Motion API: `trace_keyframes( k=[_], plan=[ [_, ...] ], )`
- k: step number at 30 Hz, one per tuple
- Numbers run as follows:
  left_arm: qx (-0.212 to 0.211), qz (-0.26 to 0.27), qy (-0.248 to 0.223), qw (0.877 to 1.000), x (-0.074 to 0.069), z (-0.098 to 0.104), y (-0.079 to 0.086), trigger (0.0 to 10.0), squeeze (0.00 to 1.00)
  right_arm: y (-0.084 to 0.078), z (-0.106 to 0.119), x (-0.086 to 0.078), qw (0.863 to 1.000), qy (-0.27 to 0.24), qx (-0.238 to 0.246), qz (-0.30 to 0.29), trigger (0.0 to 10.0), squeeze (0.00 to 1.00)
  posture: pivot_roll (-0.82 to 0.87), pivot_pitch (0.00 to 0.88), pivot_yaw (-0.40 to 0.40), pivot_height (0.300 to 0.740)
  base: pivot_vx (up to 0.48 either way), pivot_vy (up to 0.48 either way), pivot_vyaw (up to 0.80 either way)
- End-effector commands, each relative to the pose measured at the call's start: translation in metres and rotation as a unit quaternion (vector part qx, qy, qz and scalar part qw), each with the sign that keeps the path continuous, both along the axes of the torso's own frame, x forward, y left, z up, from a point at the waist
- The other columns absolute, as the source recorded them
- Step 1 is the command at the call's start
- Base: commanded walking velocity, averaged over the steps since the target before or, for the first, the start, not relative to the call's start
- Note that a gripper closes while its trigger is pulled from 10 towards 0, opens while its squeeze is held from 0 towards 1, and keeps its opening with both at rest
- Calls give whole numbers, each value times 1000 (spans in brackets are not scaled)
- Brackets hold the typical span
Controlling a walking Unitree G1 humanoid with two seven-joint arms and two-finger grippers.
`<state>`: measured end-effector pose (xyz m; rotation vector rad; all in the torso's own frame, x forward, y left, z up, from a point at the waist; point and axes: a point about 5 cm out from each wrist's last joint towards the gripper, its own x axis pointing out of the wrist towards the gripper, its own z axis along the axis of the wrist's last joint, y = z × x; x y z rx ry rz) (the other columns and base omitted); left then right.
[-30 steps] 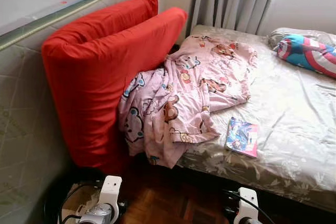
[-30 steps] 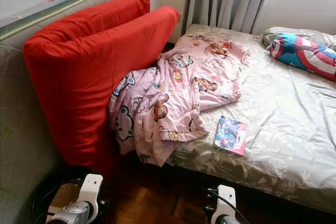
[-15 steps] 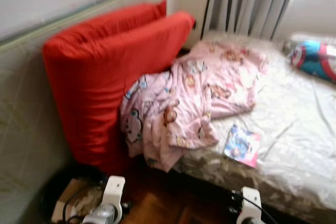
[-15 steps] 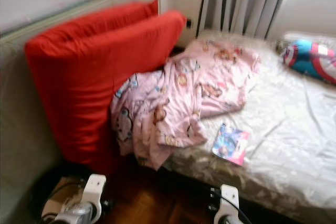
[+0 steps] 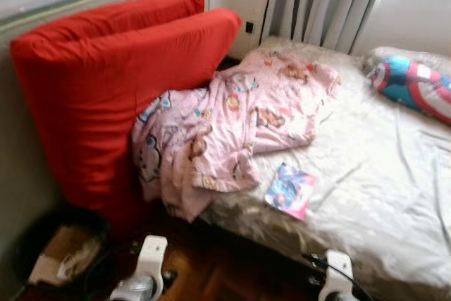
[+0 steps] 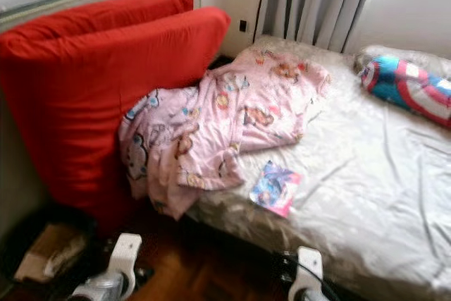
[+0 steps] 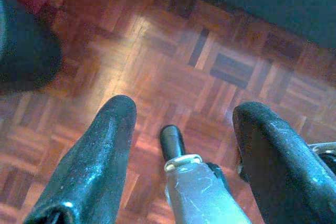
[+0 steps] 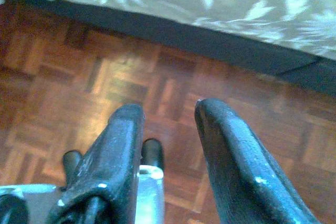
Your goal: Clean up the room
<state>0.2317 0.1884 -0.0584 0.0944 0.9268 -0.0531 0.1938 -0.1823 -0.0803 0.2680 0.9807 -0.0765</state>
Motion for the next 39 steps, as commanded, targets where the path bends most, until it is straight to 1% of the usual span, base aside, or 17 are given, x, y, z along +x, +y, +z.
trace_keyframes(
  k=[1,10,31,37,39],
  plan=[
    [8,-2,6,1000,-2,-1,3,10000,0,-2,0,1,1000,1,1,-7,10000,0,-27,0,-66,740,0,0,0],
    [0,7,1,1000,-2,-1,2,10000,0,-2,0,0,1000,1,0,-7,10000,0,-28,0,-64,740,0,0,0],
    [1,3,5,1000,-5,-3,3,10000,0,0,-1,-2,1000,0,-1,0,10000,0,-21,0,-66,740,0,0,0],
    [1,3,5,1000,-5,-3,3,10000,0,-1,0,0,999,-2,-15,32,10000,0,-21,0,-68,740,0,0,0],
    [2,3,4,1000,-4,-2,3,10000,0,-2,2,2,997,-7,-35,65,10000,0,-23,0,-70,740,0,0,0]
  ],
)
